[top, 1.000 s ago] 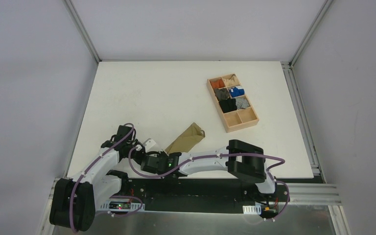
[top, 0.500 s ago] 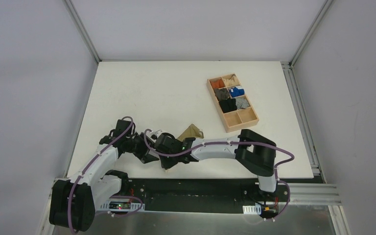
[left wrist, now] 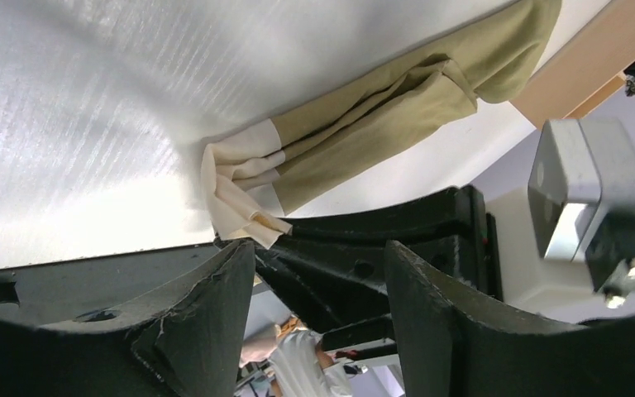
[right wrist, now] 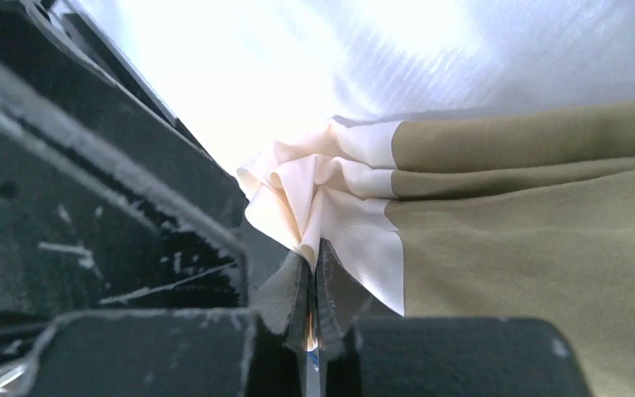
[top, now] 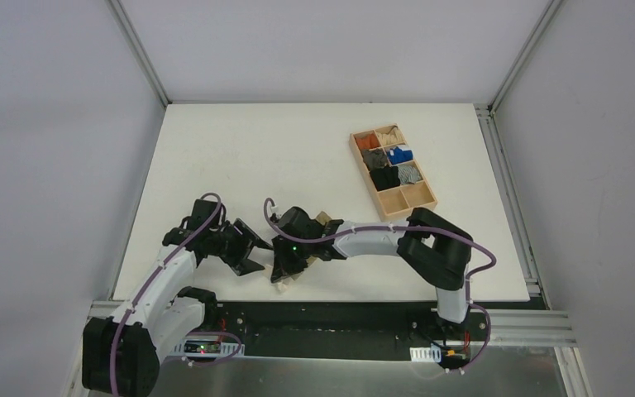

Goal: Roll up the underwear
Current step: Roll the underwear to the center of the board.

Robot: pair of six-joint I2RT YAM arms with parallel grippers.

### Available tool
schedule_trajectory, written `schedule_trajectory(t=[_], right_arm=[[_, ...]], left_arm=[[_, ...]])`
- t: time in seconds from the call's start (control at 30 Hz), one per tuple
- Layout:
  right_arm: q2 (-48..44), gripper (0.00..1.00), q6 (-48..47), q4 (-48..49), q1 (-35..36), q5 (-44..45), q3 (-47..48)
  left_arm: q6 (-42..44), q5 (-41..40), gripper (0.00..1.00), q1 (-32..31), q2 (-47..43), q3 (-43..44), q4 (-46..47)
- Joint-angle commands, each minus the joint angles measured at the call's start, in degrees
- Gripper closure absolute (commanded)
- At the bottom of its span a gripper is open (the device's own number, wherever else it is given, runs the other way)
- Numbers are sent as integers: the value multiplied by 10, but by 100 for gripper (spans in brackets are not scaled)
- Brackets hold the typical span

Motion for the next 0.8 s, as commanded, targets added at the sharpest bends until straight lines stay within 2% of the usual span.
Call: schedule_trajectory(t=[0.0, 0.27, 0.47, 0.77], right_arm=[[15, 100, 50, 48, -18, -75, 0], [47, 100, 93, 68, -44, -135, -6], [60, 100, 124, 106, -58, -170, -20], [63, 100, 129, 106, -60, -175, -22]], left_arm=[[-8, 4, 42, -2, -37, -10, -35], [-3, 20, 54, -3, -66, -37, -38], [17, 21, 60, -3, -36, -39, -37], [31, -2, 66, -3, 14, -29, -13]])
